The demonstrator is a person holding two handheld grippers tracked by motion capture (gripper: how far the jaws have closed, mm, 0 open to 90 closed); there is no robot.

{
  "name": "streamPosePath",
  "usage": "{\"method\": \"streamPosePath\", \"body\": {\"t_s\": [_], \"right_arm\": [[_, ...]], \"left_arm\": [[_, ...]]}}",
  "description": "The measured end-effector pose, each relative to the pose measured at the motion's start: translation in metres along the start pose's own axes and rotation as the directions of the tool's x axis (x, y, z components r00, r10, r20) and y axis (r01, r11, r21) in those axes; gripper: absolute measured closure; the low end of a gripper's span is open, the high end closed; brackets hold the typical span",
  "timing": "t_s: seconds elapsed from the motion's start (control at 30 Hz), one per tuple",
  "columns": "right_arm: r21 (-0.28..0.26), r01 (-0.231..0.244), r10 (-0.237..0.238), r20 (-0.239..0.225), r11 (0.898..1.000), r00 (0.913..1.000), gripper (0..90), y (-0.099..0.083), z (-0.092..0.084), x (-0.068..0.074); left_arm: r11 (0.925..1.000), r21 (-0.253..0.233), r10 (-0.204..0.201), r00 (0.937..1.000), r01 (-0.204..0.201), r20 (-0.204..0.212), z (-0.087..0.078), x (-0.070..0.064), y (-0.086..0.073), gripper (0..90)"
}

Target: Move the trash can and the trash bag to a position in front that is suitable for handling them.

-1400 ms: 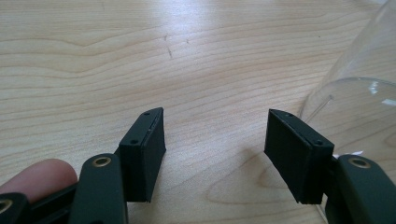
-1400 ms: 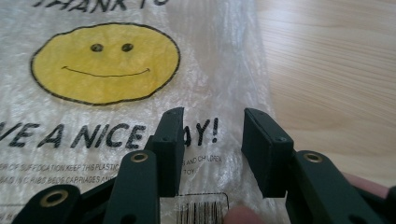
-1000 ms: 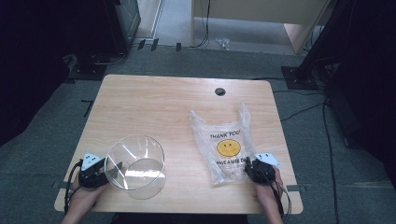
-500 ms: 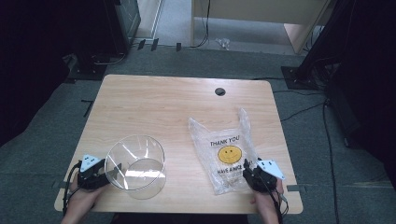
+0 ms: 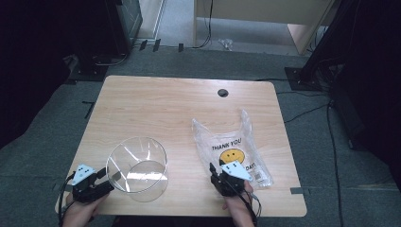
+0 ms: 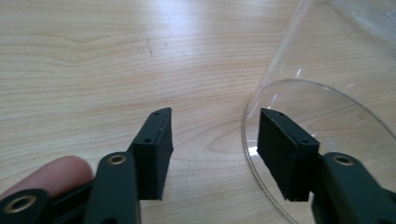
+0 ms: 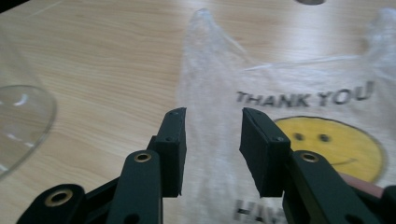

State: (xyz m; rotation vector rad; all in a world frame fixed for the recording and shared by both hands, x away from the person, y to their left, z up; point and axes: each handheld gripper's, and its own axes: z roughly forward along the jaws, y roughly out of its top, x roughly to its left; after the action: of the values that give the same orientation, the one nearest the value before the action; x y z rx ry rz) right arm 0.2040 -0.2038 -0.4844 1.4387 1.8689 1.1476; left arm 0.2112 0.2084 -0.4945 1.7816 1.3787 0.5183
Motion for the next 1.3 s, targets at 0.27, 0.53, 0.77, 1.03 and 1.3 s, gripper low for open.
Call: {"method": "streamPosePath", "body": {"t_s": [0.27, 0.53, 0.77, 1.03, 1.3], "right_arm": [[0.008, -0.001, 0.001, -0.052, 1.000, 0.9987, 61.5, 0.000, 0.007, 0.026], [0.024, 0.005, -0.003, -0.074, 1.000, 0.9972, 63.4, -0.003, 0.010, 0.045], [0.017, -0.011, 0.012, -0.037, 1.000, 0.9992, 64.6, -0.001, 0.011, 0.052], [0.014, -0.076, 0.076, -0.011, 0.997, 0.9971, 71.2, 0.000, 0.011, 0.043], [0.019, -0.078, 0.078, 0.010, 0.997, 0.9969, 80.2, 0.008, 0.019, 0.034]], "left_arm": [[0.9996, -0.012, -0.027, 0.9985, 0.027, -0.048, 0.015, -0.021, 0.004, 42.5], [0.9998, -0.017, -0.015, 0.9992, 0.014, -0.038, 0.029, -0.043, 0.006, 40.0], [0.9999, -0.010, -0.006, 0.9998, 0.006, -0.018, 0.038, -0.060, 0.009, 42.1], [0.9999, -0.010, 0.001, 0.9998, -0.002, -0.020, 0.049, -0.076, 0.017, 49.4], [0.9999, -0.011, 0.002, 0.9995, -0.003, -0.031, 0.062, -0.091, 0.027, 63.6]]}}
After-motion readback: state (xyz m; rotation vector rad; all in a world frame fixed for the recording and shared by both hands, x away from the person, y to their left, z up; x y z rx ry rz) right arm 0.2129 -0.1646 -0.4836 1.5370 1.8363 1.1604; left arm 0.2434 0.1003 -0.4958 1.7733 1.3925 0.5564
